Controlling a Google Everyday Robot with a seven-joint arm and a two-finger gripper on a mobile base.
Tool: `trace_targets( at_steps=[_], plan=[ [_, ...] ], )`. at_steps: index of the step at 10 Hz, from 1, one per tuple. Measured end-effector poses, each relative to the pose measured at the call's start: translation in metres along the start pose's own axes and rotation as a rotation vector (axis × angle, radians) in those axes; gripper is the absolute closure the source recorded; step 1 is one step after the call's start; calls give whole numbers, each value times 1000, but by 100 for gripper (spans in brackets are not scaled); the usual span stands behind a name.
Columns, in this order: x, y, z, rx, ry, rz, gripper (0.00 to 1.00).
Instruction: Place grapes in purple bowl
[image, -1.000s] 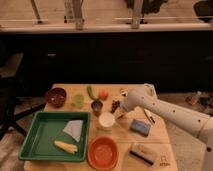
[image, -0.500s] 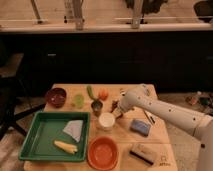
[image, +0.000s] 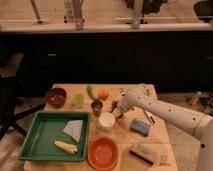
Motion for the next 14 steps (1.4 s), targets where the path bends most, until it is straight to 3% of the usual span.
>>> trace_targets(
  at_steps=[3,10,11,14],
  plan=[
    [0,0,0,1,0,2,25],
    [1,-1,0,1,0,3,94],
    [1,0,0,1,0,3,99],
    [1,0,0,1,0,3,100]
  ],
)
